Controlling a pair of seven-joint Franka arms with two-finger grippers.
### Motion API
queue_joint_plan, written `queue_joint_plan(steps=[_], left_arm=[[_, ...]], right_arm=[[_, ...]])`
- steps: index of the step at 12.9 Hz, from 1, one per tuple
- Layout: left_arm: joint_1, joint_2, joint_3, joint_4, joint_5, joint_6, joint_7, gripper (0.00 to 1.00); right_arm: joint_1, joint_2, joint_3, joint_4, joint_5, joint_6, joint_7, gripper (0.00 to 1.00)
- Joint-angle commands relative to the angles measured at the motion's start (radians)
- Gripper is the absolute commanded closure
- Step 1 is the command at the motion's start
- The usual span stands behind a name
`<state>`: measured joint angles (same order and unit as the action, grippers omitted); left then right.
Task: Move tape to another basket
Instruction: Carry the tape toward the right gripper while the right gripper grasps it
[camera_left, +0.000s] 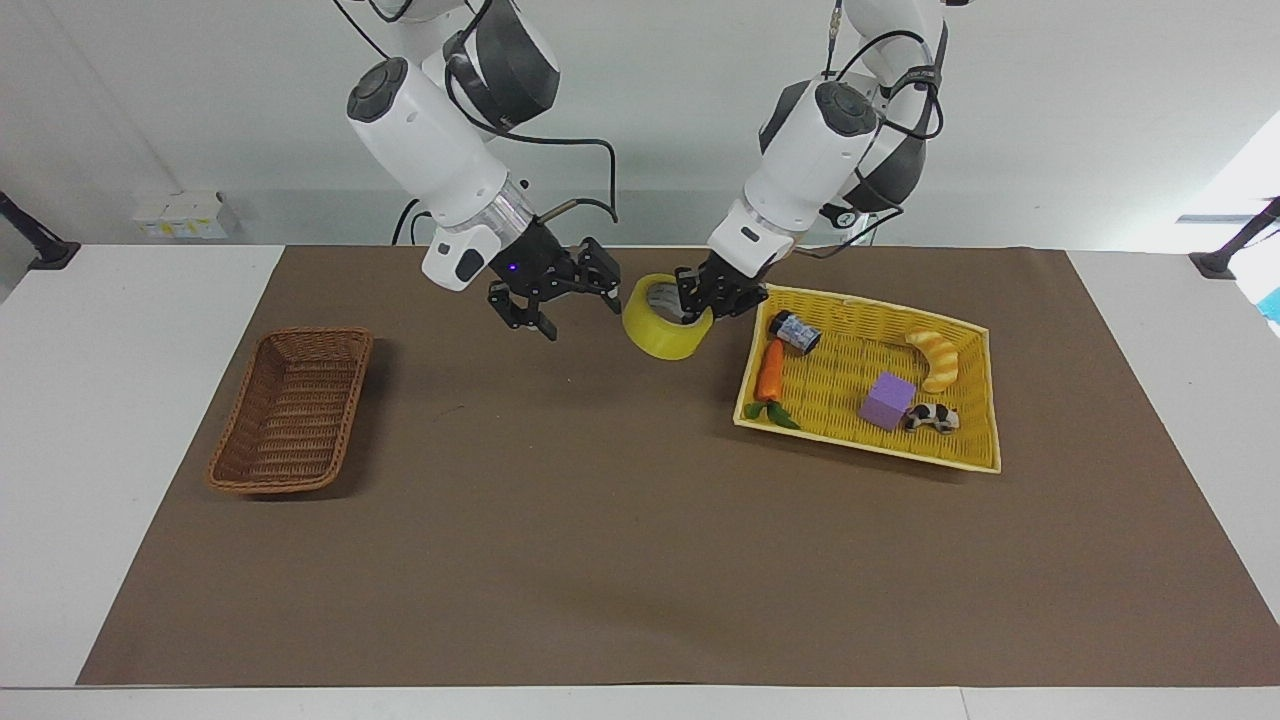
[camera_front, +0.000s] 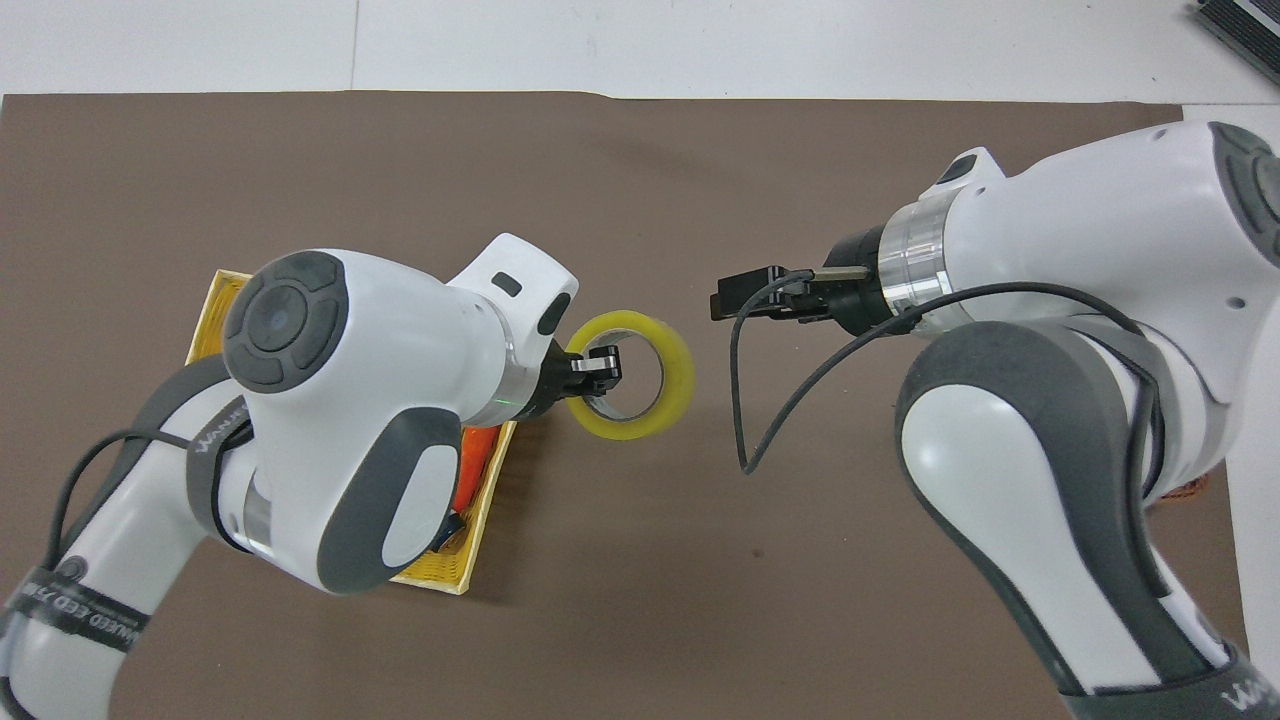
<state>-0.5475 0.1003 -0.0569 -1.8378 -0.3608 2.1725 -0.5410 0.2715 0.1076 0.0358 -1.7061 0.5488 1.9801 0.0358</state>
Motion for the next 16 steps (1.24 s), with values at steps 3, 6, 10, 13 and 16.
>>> queue_joint_plan(steps=[3,6,10,13,16], left_arm=[[-0.031,0.041,0.017,0.025,-0.112,0.128,-0.022,1.00],[-0.029,0.048,0.002,0.029,-0.186,0.168,-0.022,1.00],[-0.028,0.052,-0.009,0.049,-0.237,0.185,-0.022,1.00],[-0.031,0.052,-0.014,0.049,-0.241,0.194,-0.024,1.00],[-0.029,0.050,-0.023,0.049,-0.248,0.251,-0.025,1.00]], right_arm=[[-0.008,-0.028,-0.001,-0.078,0.111,0.020,-0.149,0.00],[-0.041,-0.025,-0.001,-0.095,0.111,0.023,-0.316,0.00],[-0.029,-0.013,-0.001,-0.093,0.164,0.103,-0.300,0.00],[-0.023,-0.017,-0.001,-0.096,0.161,0.097,-0.280,0.00],[-0.023,-0.016,-0.001,-0.095,0.155,0.094,-0.287,0.55]])
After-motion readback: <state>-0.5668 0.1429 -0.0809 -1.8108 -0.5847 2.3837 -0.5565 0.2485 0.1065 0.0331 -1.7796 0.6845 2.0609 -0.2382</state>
